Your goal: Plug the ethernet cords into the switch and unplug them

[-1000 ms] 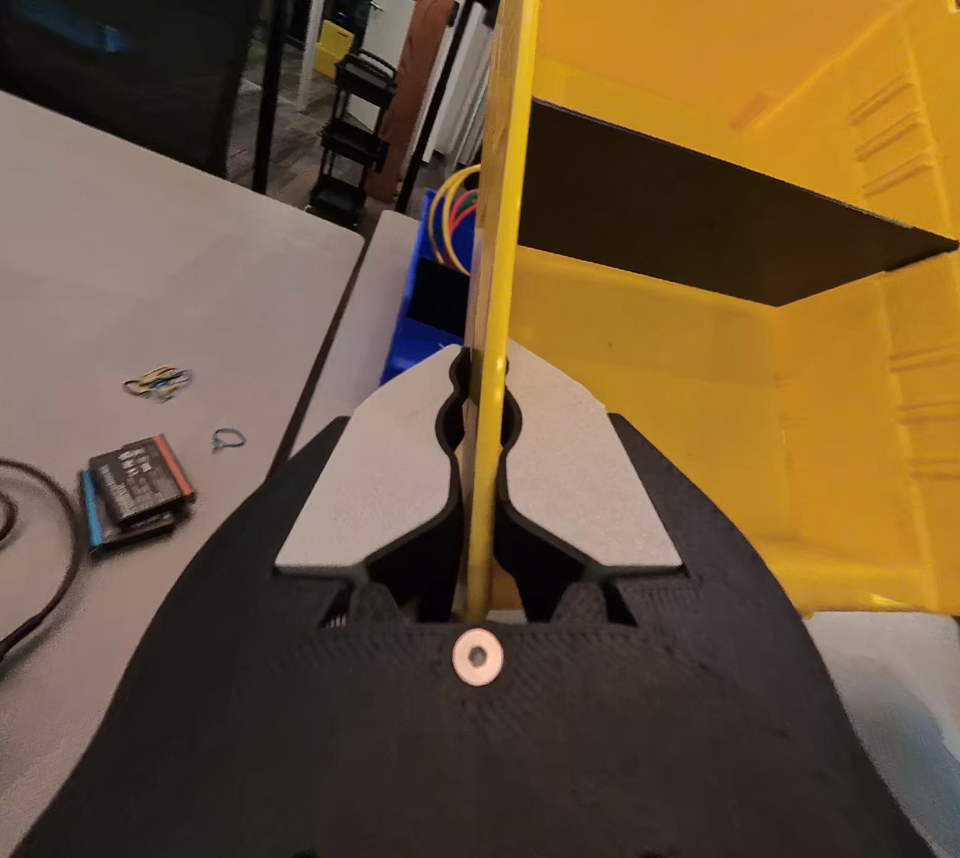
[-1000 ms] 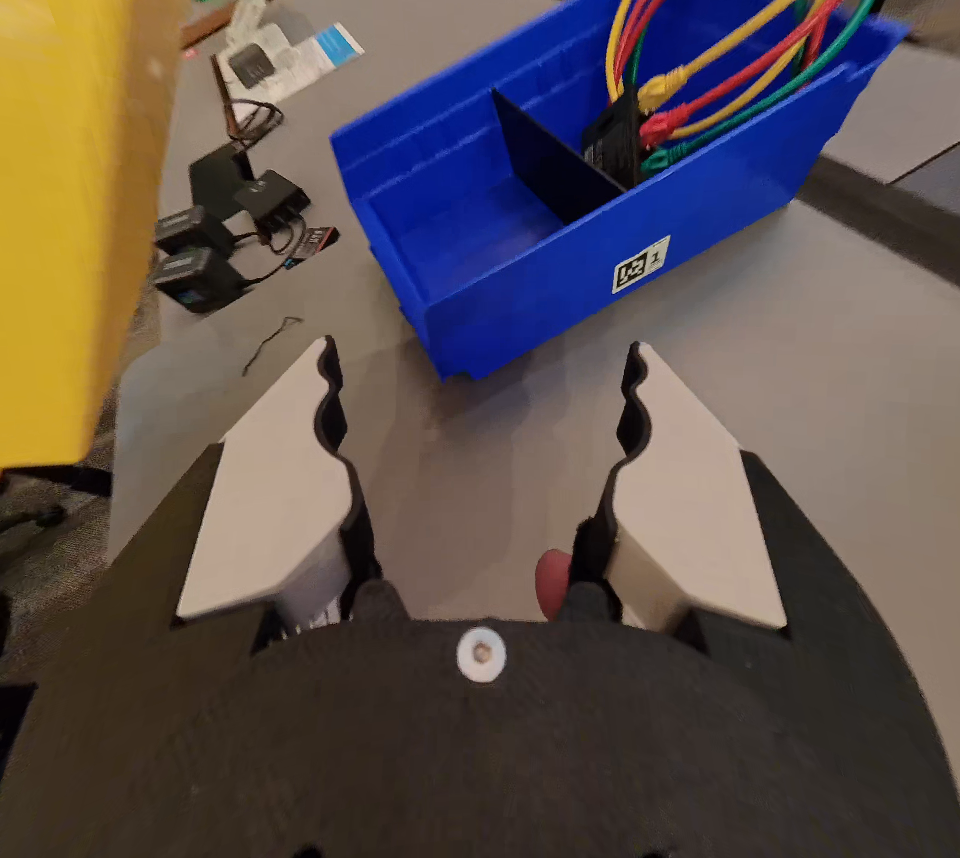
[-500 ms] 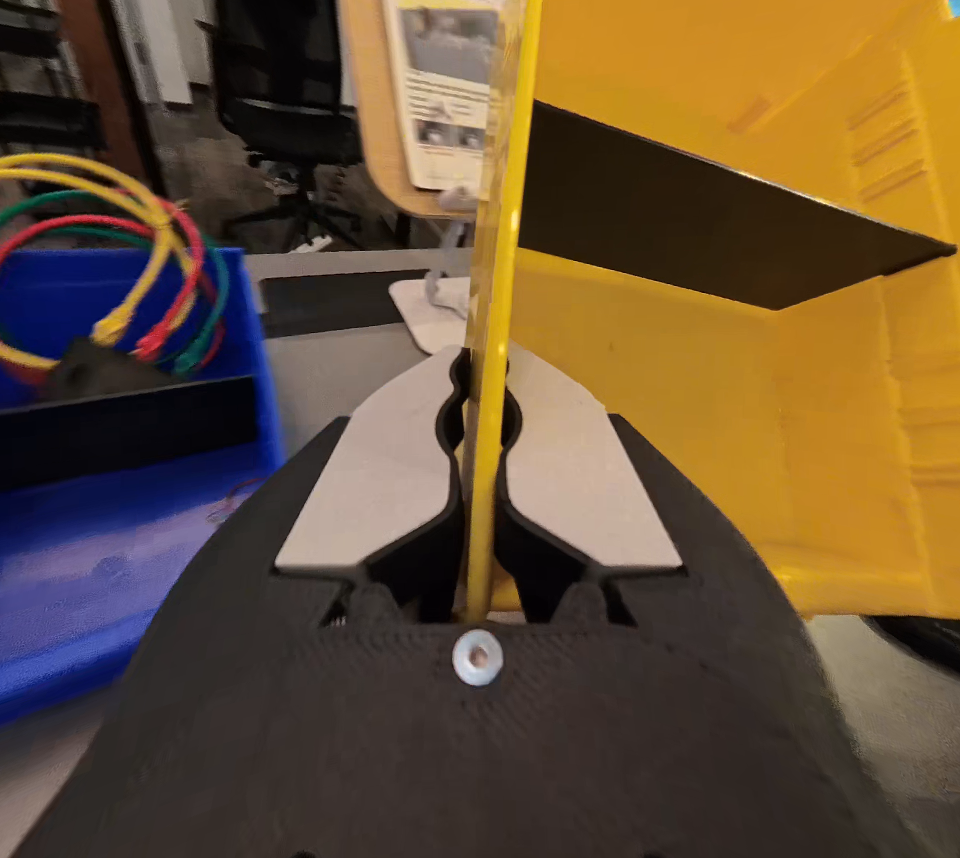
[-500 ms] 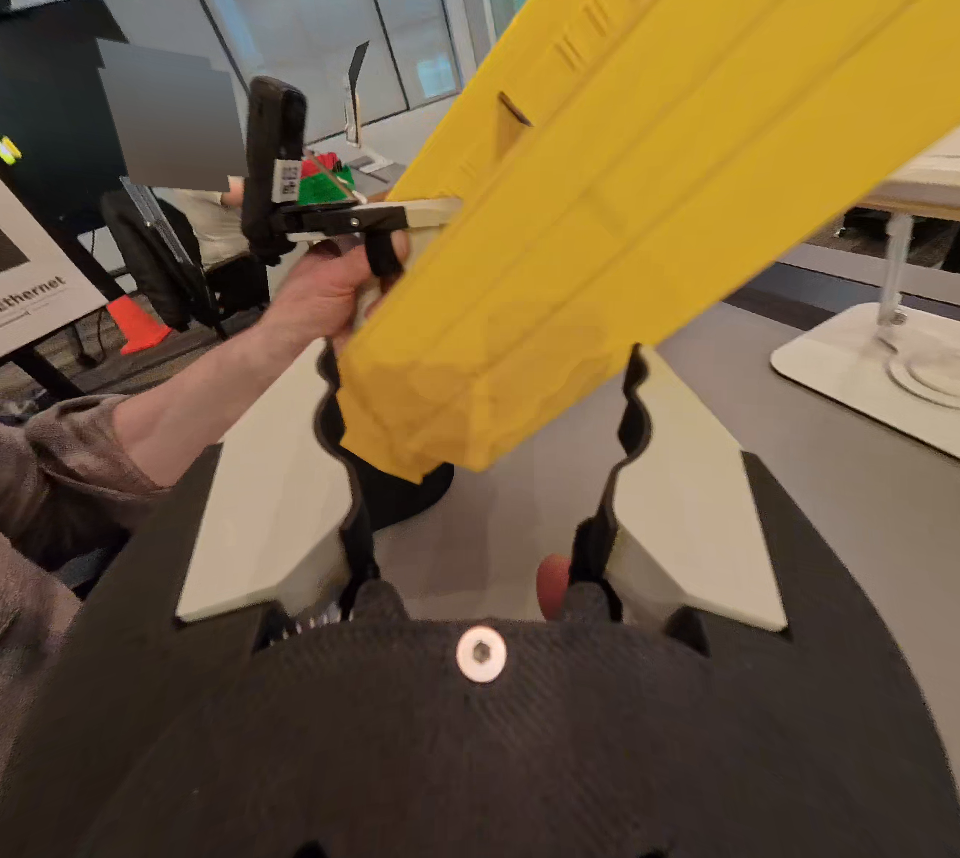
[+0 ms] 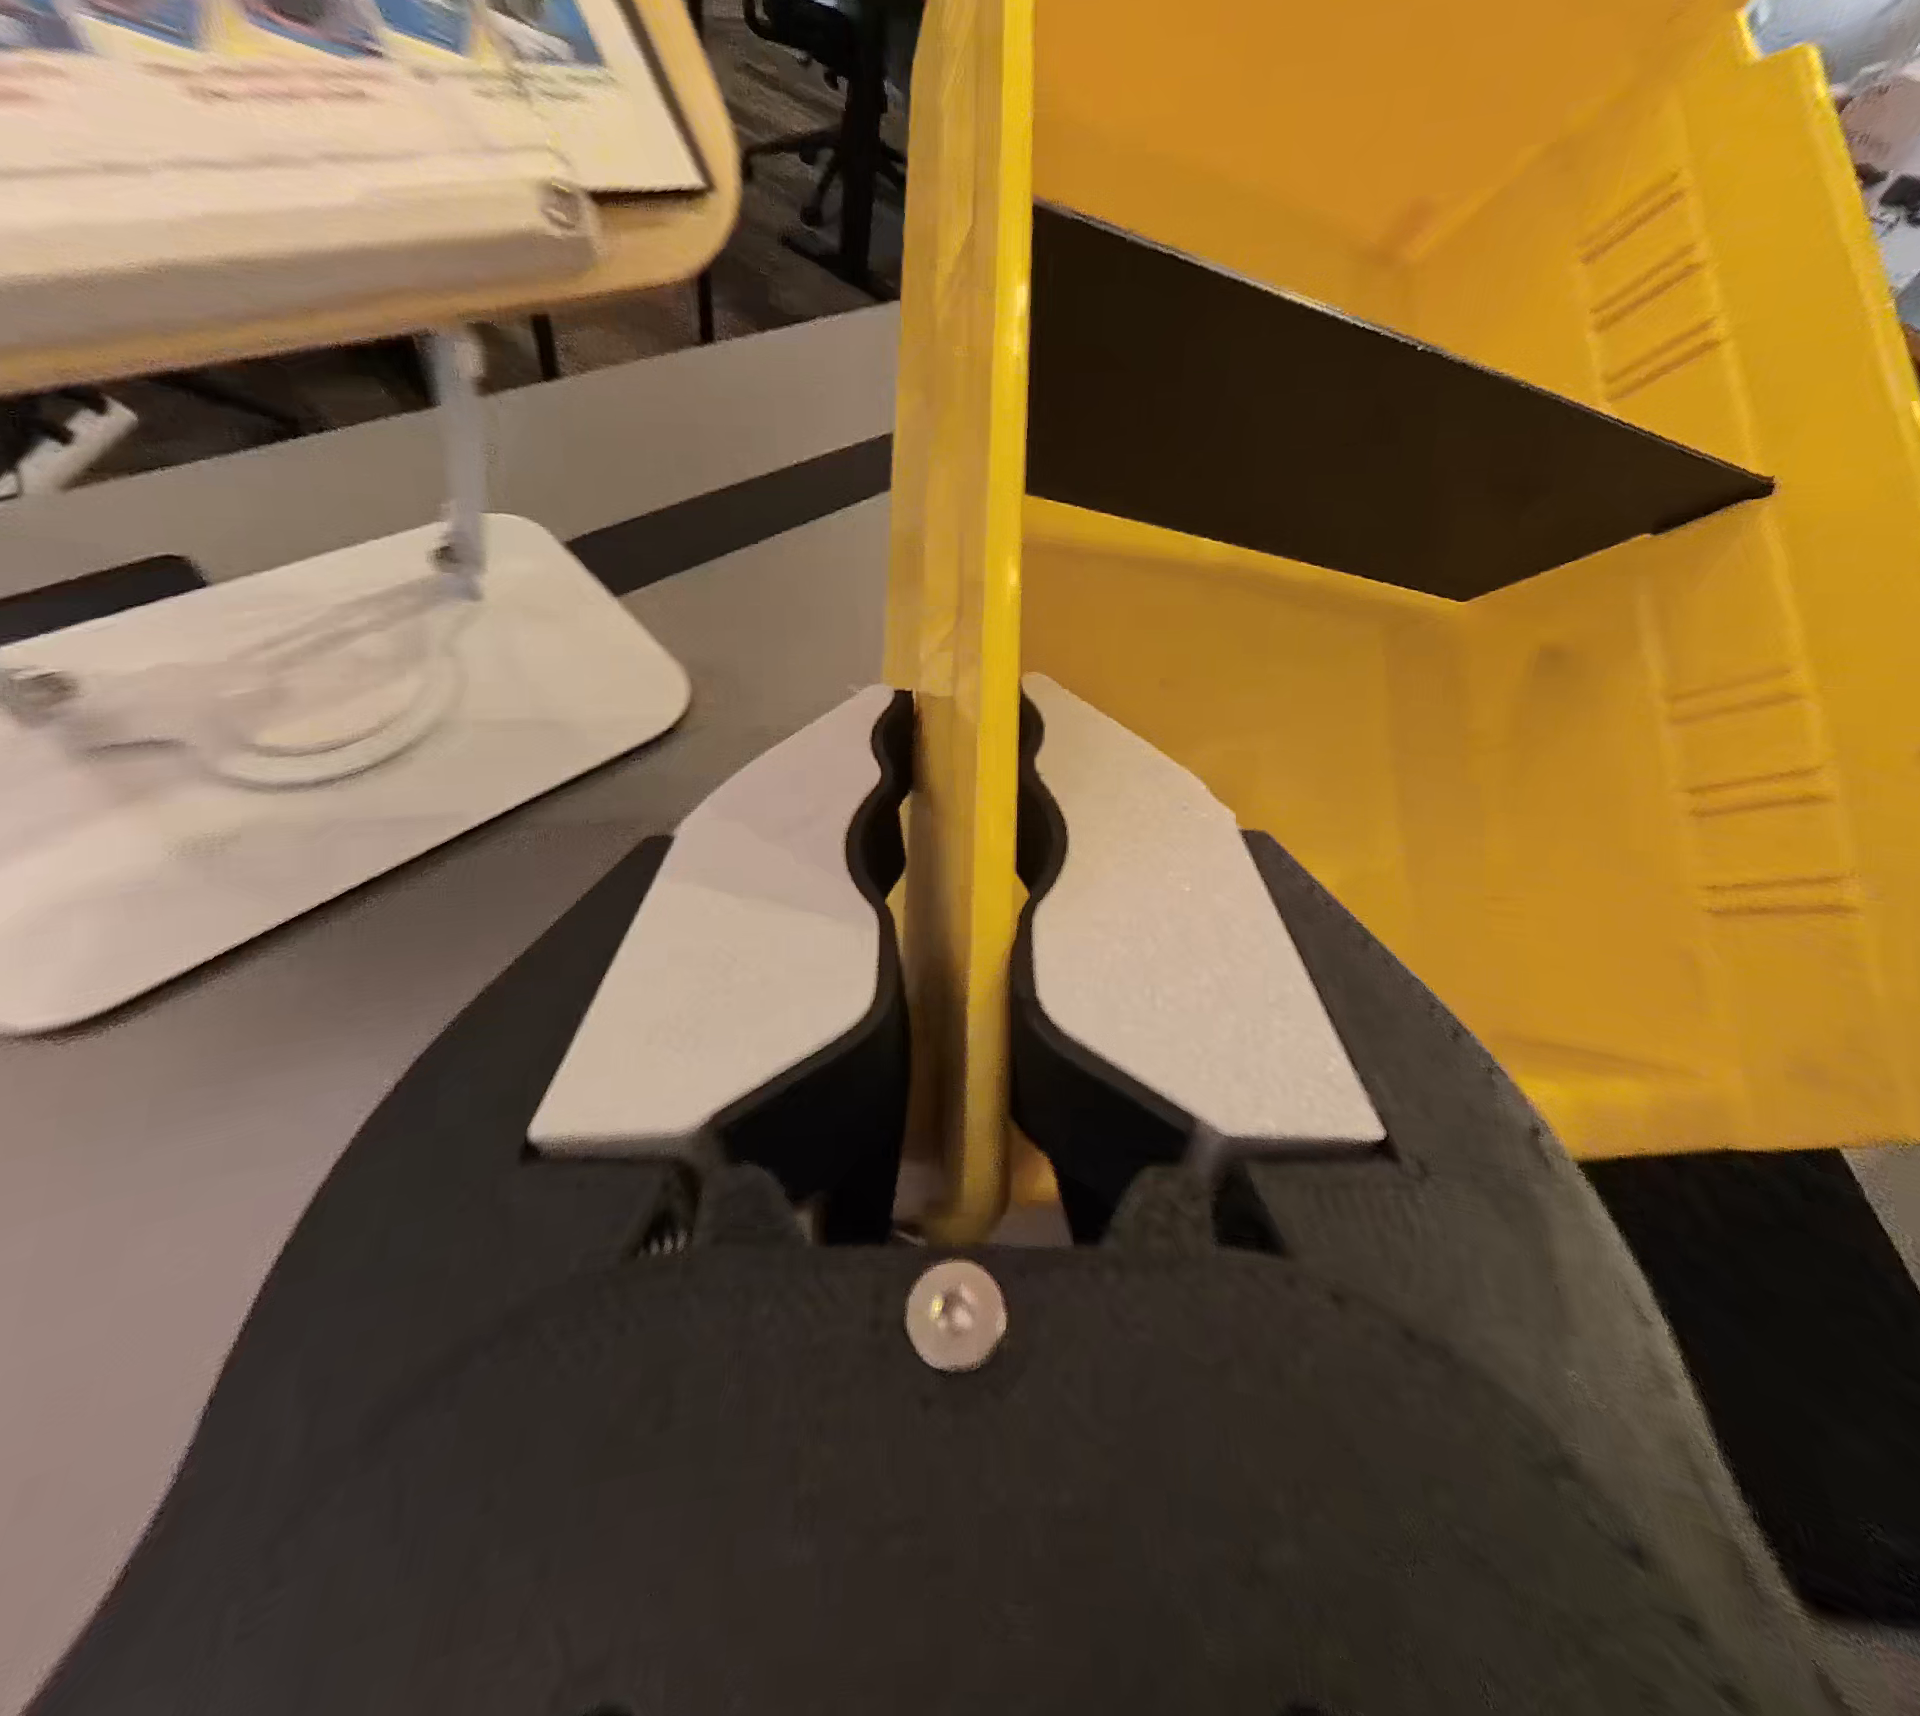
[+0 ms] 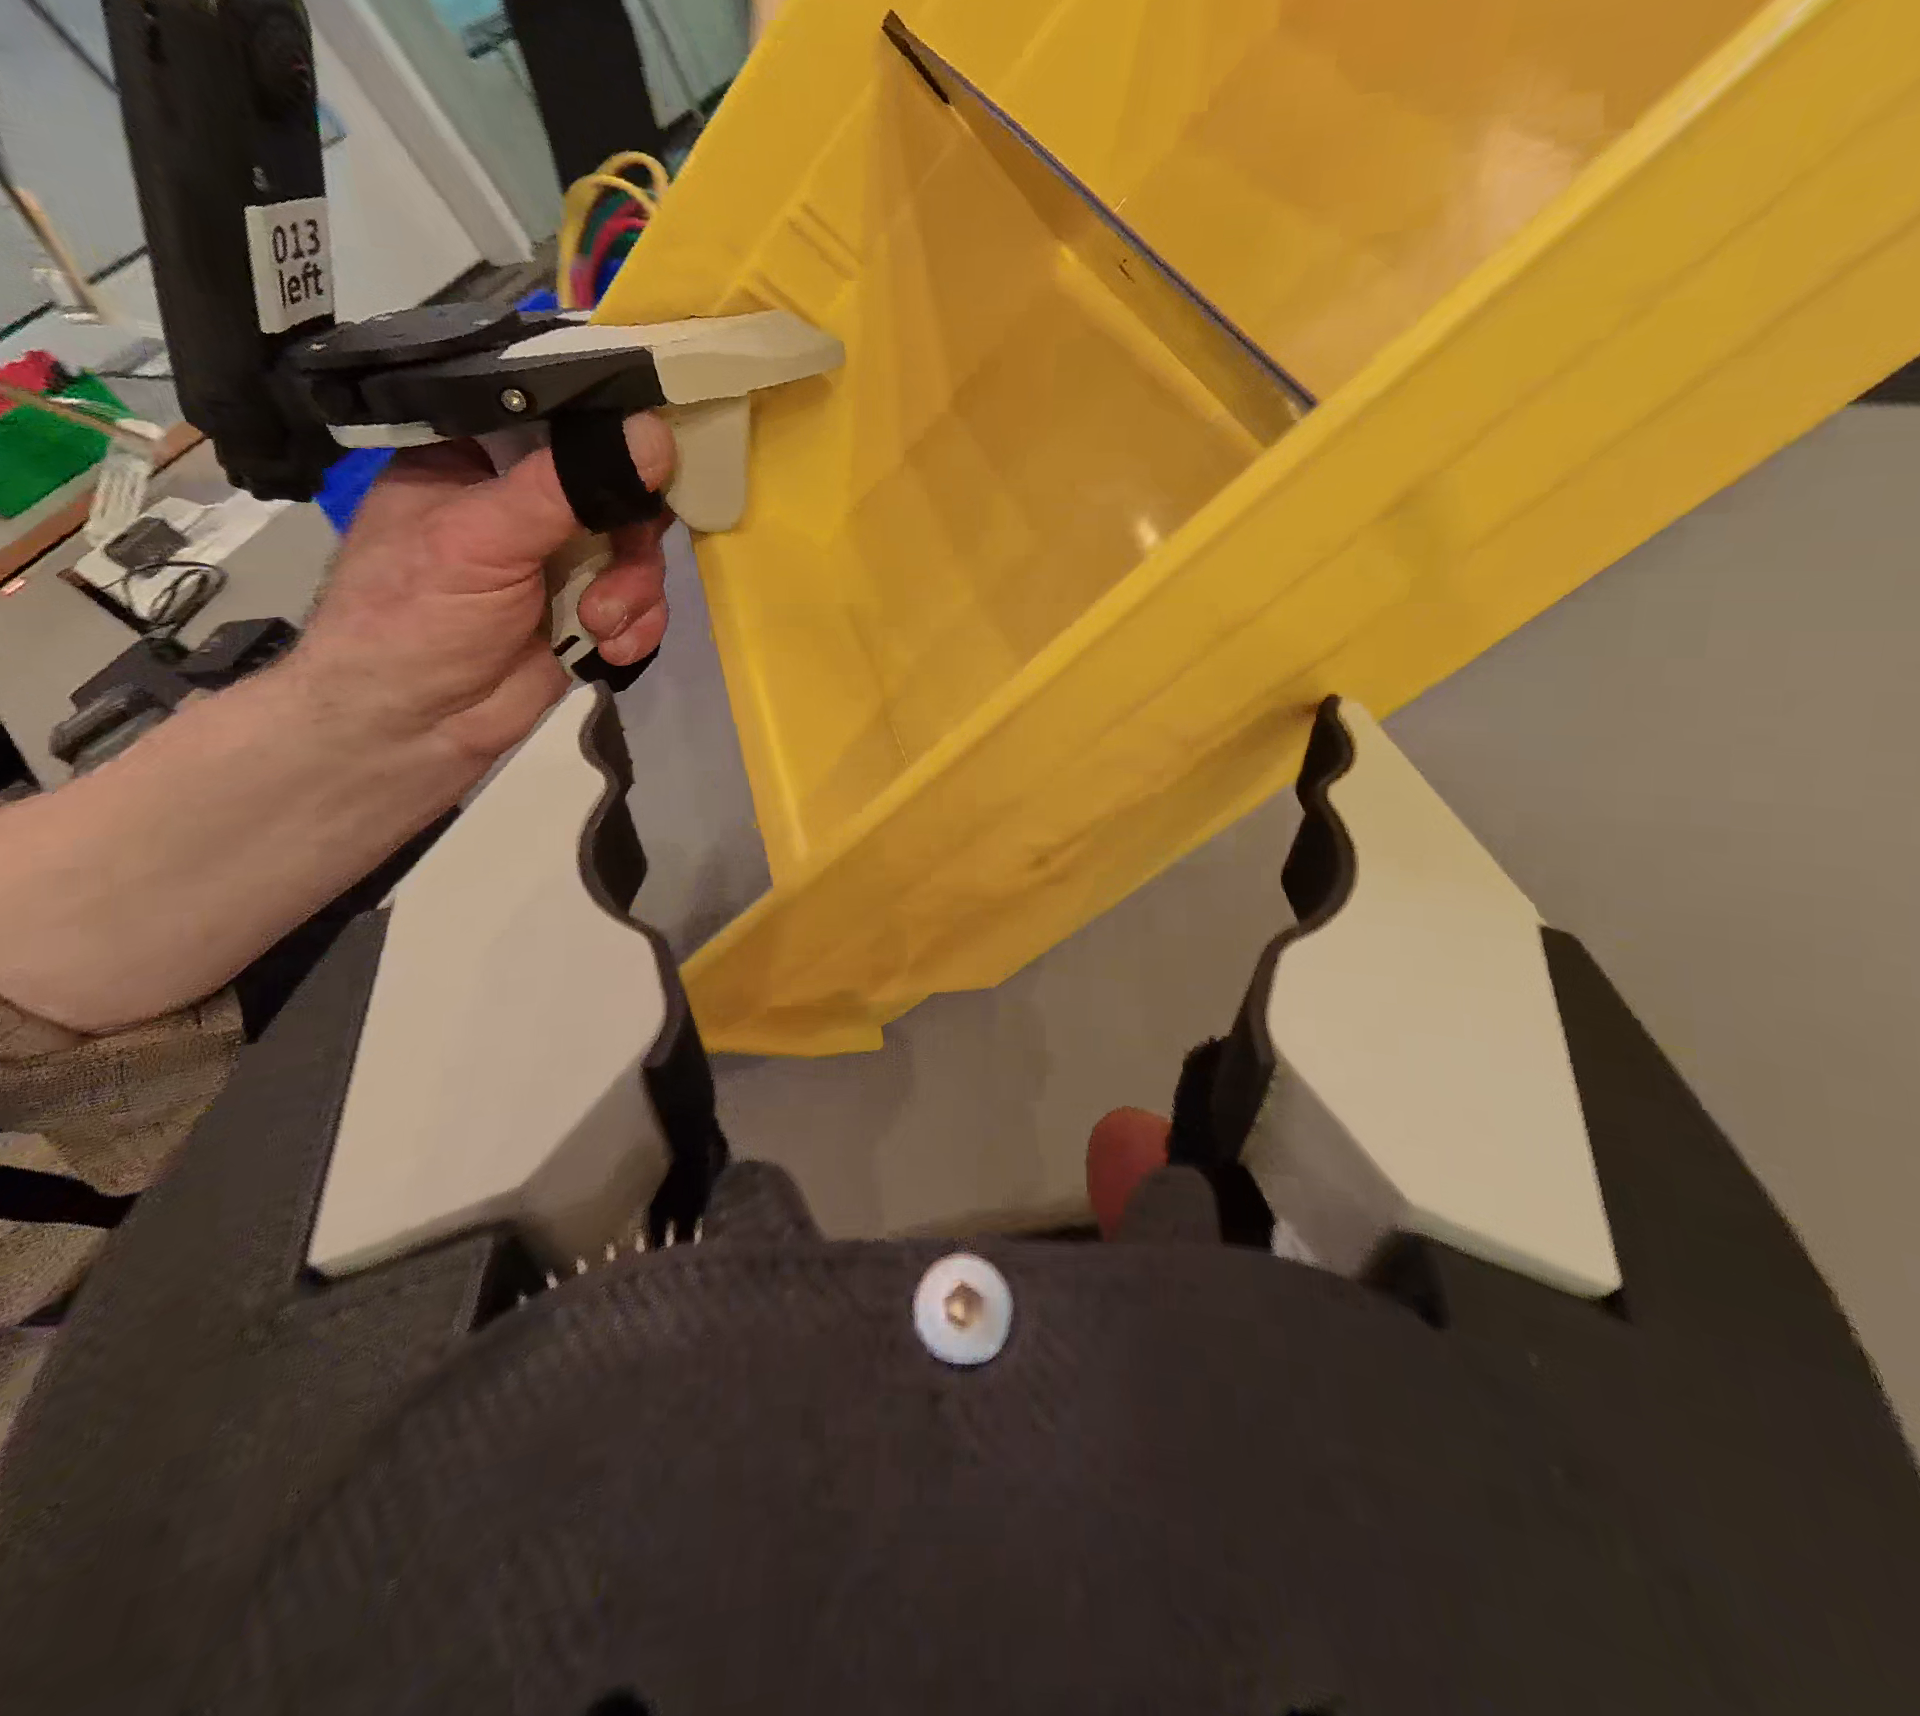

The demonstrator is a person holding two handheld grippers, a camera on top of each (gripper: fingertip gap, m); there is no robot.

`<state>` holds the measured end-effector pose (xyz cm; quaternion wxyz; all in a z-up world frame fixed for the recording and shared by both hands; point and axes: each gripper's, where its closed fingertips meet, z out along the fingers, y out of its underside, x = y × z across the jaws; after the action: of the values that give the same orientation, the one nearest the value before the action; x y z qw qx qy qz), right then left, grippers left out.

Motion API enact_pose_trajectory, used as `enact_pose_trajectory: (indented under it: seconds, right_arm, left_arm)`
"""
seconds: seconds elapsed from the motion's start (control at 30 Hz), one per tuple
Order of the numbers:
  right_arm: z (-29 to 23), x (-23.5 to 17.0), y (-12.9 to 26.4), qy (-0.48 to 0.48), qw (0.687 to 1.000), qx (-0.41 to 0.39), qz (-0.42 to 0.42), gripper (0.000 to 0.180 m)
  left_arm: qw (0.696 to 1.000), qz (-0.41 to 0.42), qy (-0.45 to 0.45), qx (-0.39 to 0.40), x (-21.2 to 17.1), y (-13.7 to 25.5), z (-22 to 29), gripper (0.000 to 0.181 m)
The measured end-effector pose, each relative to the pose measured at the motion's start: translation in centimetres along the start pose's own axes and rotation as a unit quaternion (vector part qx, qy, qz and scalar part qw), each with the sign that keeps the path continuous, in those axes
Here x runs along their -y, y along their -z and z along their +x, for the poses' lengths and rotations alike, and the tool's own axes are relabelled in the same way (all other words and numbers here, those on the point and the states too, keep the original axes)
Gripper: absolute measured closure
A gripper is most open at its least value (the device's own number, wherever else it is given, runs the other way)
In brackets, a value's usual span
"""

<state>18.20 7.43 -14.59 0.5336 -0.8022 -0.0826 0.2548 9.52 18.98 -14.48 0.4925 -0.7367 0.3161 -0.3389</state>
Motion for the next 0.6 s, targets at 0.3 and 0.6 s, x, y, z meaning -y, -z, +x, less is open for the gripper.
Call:
enact_pose_trajectory:
  seconds: [0.3, 0.6]
  right_arm:
    - [13.3, -3.6, 1.9, -0.061, 0.992, -0.075, -0.085, 0.046]
    - [18.5, -5.3, 2.1, -0.090, 0.983, -0.087, -0.135, 0.044]
  left_arm:
    - [0.996, -0.071, 0.023, -0.053, -4.3, -13.2, 5.1, 0.157]
    - [0.987, -0.124, 0.060, -0.082, -7.0, -17.5, 6.9, 0.143]
